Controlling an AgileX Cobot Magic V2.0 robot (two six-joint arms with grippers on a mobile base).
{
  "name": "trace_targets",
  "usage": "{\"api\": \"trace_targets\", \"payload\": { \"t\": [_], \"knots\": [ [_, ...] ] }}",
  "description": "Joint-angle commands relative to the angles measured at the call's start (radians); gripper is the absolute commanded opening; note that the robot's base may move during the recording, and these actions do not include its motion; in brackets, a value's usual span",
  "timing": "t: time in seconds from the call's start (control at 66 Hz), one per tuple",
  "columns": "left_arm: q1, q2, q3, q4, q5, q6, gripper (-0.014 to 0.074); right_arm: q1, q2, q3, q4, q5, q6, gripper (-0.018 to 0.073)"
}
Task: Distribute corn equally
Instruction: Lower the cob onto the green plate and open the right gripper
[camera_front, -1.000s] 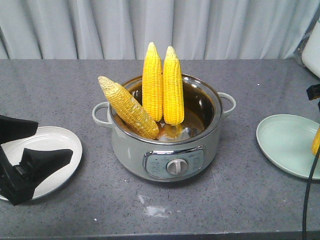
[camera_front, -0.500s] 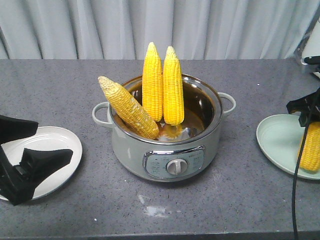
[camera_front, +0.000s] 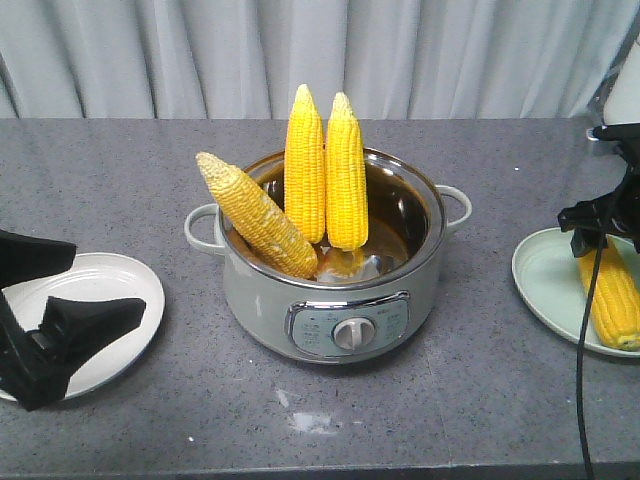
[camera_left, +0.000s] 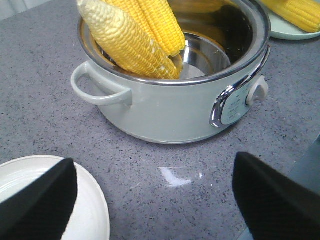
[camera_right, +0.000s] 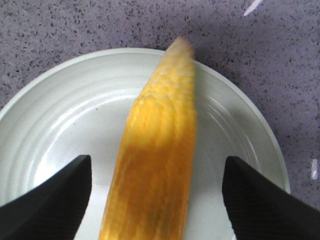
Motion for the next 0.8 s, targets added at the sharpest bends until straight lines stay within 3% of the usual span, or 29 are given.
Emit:
{"api": "trace_targets", "payload": {
  "t": [0.0, 0.485, 0.788],
  "knots": [
    [-0.007, -0.006, -0.029, -0.035, -0.047, 0.0, 0.0589, -0.005, -0.046, -0.025, 0.001, -0.032, 0.006, 0.0539],
    [-0.007, -0.006, -0.029, -0.034, -0.05, 0.001, 0.0589, 0.001, -0.265, 0.05, 0.086, 0.013, 0.0, 0.0539],
    [-0.007, -0.006, -0.029, -0.034, -0.062, 0.001, 0.0589, 0.001, -0.545, 0.284, 0.267, -0.049, -0.125, 0.0529]
  ]
}}
